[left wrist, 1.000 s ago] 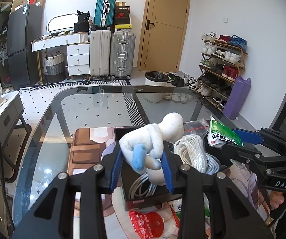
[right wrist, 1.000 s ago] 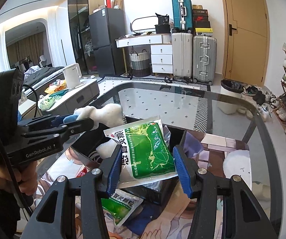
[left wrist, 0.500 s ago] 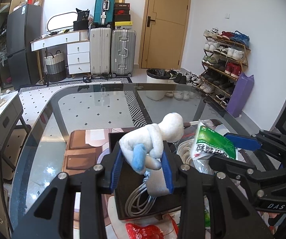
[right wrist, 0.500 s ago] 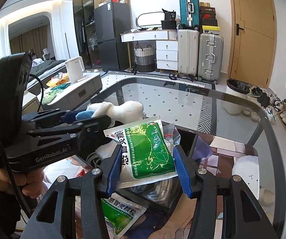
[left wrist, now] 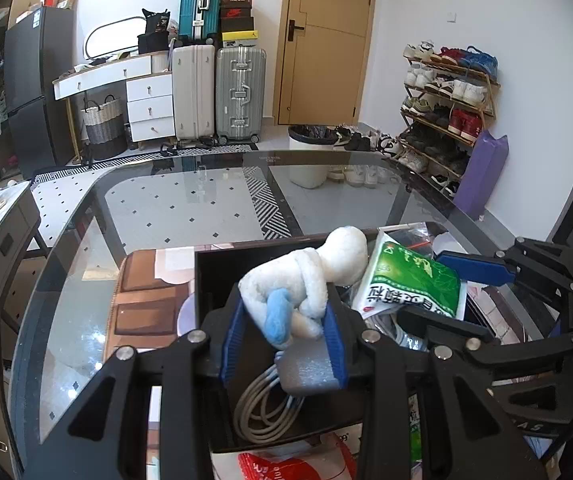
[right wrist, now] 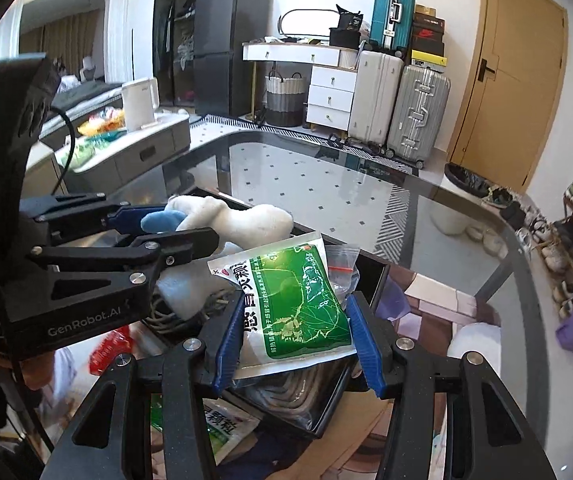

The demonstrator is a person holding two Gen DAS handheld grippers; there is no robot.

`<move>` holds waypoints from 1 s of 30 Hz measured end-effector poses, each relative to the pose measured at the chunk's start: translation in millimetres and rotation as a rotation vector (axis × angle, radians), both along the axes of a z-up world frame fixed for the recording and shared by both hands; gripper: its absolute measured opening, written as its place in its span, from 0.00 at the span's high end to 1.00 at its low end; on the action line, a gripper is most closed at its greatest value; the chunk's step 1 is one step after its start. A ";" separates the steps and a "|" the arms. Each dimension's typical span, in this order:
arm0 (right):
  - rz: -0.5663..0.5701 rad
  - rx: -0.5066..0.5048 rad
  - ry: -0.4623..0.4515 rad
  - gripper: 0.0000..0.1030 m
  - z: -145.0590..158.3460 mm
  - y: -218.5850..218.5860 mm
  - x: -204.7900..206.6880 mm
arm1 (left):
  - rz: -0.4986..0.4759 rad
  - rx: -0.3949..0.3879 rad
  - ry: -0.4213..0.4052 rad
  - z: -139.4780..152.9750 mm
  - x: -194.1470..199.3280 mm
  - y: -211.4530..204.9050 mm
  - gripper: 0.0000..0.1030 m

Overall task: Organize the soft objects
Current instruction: 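Open the left tool over the box while the right tool releases the green packet inside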

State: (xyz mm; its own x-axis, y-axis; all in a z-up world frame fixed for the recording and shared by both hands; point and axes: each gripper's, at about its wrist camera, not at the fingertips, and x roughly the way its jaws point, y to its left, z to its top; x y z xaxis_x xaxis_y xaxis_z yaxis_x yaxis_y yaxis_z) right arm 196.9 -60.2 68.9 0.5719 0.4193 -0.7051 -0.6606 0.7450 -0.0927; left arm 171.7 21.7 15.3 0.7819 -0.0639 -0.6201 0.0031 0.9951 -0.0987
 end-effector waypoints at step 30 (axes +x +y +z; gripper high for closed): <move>0.047 -0.016 0.019 0.20 4.6 -1.4 -0.7 | -0.028 0.031 0.039 -1.5 -10.4 -5.6 0.53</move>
